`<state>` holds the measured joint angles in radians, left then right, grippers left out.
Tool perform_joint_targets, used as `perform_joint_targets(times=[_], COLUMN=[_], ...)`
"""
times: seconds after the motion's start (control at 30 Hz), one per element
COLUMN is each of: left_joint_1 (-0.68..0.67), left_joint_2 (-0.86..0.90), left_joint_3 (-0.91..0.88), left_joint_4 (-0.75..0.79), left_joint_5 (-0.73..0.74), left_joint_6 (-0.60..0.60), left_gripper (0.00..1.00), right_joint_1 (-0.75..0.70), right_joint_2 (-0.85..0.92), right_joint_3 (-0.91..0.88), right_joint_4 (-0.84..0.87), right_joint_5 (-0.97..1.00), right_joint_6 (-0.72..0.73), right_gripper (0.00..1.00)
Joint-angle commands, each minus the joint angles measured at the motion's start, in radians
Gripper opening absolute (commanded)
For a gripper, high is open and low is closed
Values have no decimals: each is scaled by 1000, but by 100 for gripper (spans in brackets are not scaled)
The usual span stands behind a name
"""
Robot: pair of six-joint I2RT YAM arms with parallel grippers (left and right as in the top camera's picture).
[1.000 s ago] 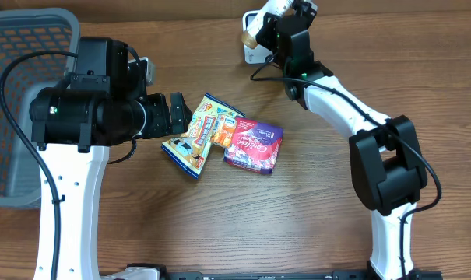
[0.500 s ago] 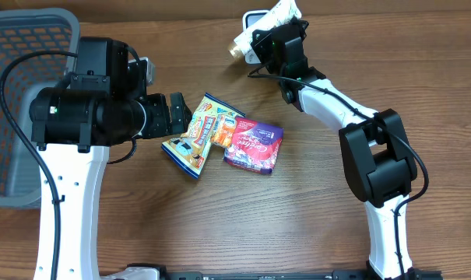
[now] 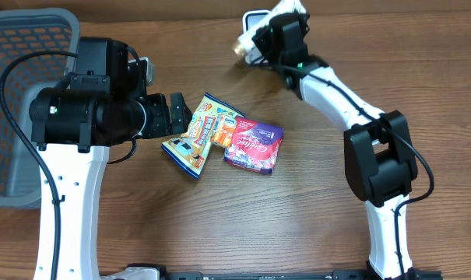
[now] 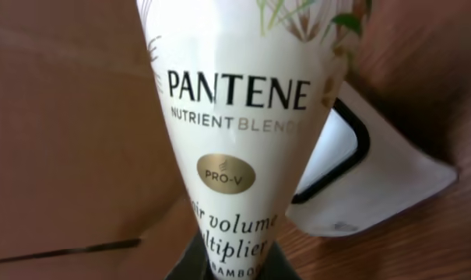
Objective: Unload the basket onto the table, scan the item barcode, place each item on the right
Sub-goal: 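Hold the tube against the scanner face with the right gripper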
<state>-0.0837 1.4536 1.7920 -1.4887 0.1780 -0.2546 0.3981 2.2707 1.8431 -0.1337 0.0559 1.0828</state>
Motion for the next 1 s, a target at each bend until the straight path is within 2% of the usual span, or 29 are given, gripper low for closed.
perform_joint_targets(times=[0.0, 0.1, 0.27, 0.43, 0.73, 0.97], left_joint_1=[-2, -2, -2, -2, -2, -2], left_joint_2=[0, 0, 0, 0, 0, 0], left_joint_3=[2, 2, 2, 2, 2, 2], left_joint_4=[2, 2, 2, 2, 2, 2], left_joint_5=[-10, -10, -10, -10, -10, -10], left_joint_6=[8, 8, 8, 8, 8, 8], left_gripper=[100, 100, 100, 100, 100, 100], right_joint_1=[-28, -41, -68, -60, -34, -32], right_joint_2=[-18, -16, -2, 33, 47, 49], right_joint_3=[175, 215, 216, 216, 215, 211], right_joint_4=[-56, -105, -166, -150, -144, -182], right_joint_5=[45, 56, 43, -3, -16, -51], right_joint_6=[-238, -308, -325, -323, -272, -169], right_gripper=[4, 4, 4, 4, 4, 4])
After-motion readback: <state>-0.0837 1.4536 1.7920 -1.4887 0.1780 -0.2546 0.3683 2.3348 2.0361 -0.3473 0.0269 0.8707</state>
